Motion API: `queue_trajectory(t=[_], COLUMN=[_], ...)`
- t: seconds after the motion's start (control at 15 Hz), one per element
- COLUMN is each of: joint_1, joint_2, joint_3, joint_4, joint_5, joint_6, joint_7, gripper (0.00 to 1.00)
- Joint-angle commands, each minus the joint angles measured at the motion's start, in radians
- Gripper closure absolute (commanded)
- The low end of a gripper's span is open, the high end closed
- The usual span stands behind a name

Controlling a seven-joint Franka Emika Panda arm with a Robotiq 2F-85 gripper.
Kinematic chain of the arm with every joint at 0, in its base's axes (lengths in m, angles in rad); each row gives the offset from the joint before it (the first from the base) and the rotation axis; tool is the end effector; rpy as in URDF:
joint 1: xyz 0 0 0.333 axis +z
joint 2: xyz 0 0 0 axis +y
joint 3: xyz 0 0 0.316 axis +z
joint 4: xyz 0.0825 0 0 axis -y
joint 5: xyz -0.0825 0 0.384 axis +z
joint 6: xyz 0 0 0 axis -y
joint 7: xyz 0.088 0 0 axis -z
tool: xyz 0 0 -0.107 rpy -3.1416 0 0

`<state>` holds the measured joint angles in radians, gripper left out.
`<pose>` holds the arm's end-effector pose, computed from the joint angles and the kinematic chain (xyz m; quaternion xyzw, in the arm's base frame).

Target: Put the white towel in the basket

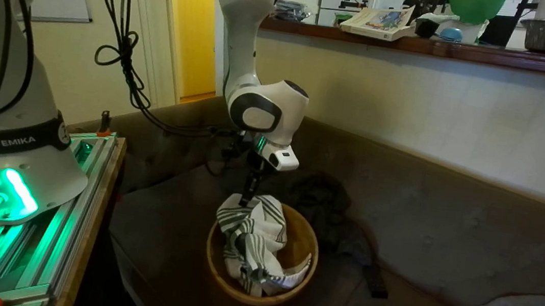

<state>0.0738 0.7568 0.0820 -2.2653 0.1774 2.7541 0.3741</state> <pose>0.4555 0.0723 0.0090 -0.9693 0.1998 0.1429 0.0146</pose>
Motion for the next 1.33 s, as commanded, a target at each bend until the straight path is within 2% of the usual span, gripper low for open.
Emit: queue_trajectory(t=[0.0,0.27,0.53,0.73,0.87,1.07,1.27], joint_1=[0.02,0.031,-0.005,-0.003,0.025,0.096,0.171], joint_2=[0.014,-0.014,-0.087,-0.12,-0.114,-0.03,0.074], joint_3=[-0.018,-0.03,-0.053,-0.102,-0.158,-0.229,-0.256], joint_4=[0.022,0.003,-0.048,-0.074,-0.08,-0.061,-0.024], joint_5=[0.026,0.026,0.043,0.057,0.054,0.077,0.137], joint_6=[-0.007,-0.004,0.038,0.067,0.091,0.18,0.259], joint_7=[-0.013,-0.001,-0.007,0.023,0.078,0.221,0.374], gripper=[1.0,0.99,0.98,0.98,0.98,0.98,0.98])
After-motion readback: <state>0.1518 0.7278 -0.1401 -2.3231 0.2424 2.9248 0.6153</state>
